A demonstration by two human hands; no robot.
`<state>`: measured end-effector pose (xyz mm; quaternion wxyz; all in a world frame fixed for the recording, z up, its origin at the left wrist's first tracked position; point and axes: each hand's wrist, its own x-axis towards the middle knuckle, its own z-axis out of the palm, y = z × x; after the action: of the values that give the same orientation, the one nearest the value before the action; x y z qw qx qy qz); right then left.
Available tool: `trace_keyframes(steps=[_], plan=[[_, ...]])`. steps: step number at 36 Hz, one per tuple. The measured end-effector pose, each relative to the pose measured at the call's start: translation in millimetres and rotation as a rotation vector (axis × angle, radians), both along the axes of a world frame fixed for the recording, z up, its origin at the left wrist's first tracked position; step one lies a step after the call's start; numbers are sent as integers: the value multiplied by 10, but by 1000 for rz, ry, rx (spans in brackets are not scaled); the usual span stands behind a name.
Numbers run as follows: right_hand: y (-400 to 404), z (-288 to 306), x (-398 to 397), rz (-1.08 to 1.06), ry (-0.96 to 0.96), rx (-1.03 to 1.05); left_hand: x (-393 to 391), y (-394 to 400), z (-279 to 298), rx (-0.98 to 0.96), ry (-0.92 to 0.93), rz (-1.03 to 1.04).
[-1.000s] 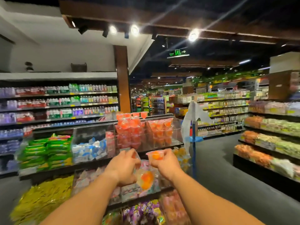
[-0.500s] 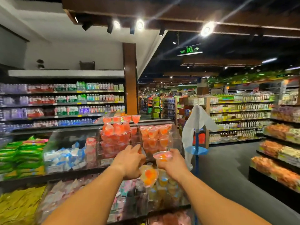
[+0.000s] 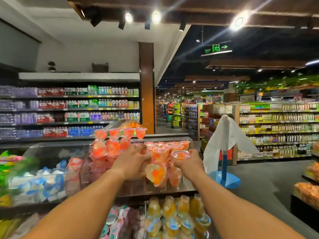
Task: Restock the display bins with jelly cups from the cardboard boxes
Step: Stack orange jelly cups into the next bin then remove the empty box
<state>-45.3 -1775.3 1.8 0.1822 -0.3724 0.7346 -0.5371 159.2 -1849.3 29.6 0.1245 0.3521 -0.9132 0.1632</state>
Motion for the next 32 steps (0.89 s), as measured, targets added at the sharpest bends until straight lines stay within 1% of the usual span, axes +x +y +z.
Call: trace_keyframes(steps=[3,8,13,20,32], plan=[[-354,22,-273,11,2,9,-152,-236,56,-1,58,32],[-895,-67,-624,2,26,69,-383,-610,107,-10,104,43],[-1320,-178,-783,4,14,93,-524,-952,101,-26,117,48],[-1766,-376,-895,13,60,114,-619,-1295,64,-23,137,60],[-1934,-524,-949,-7,126,132,-655,-1557,-6,-35,203,27]])
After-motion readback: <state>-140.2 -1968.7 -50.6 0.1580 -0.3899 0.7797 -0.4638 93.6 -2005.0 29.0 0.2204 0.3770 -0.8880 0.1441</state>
